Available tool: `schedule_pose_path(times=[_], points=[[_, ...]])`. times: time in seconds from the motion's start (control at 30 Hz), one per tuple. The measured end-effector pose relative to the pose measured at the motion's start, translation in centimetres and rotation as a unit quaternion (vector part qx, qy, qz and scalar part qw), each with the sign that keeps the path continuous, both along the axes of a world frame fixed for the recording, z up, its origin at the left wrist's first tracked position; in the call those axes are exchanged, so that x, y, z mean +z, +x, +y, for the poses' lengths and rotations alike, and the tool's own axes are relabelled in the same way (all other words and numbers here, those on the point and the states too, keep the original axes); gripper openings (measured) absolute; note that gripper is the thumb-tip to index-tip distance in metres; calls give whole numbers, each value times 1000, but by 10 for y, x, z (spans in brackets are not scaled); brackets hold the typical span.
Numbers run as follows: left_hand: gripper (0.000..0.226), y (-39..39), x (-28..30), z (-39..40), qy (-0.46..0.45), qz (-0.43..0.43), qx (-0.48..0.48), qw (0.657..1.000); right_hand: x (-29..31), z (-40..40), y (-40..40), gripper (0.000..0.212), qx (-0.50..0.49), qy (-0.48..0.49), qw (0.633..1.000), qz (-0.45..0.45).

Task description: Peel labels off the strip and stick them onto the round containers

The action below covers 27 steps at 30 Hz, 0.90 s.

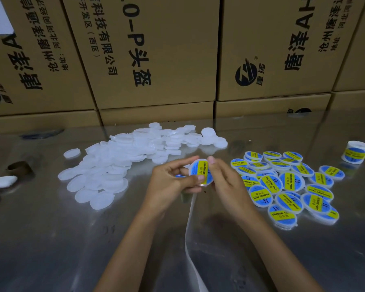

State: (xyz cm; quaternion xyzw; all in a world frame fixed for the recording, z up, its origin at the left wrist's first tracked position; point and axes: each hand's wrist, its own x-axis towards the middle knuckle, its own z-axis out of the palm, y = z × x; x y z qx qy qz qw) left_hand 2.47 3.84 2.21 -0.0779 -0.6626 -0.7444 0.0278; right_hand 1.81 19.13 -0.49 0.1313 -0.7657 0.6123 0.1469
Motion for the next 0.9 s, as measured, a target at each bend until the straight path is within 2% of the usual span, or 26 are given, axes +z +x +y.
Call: schedule_pose_path(times=[0.17, 0.4, 0.5, 0.63, 0.8, 0.9], points=[[31, 1, 2, -3, 62, -8, 52, 997, 1, -5, 4, 15, 53, 14, 998, 22], [21, 1, -2, -4, 40, -10, 56, 998, -1, -1, 3, 29, 18, 49, 998, 38], [24, 1, -3, -4, 23, 10, 63, 998, -4, -1, 2, 45, -45, 105, 991, 64], [15, -1, -3, -1, -3, 6, 35, 999, -6, 1, 0, 48, -119, 161, 975, 93], [38, -1, -3, -1, -40, -3, -82, 996, -7, 5, -4, 45, -121, 179, 972, 94], [35, 0, -3, -1, -52, 5, -29, 998, -8, 4, -4, 41, -74, 119, 988, 69]])
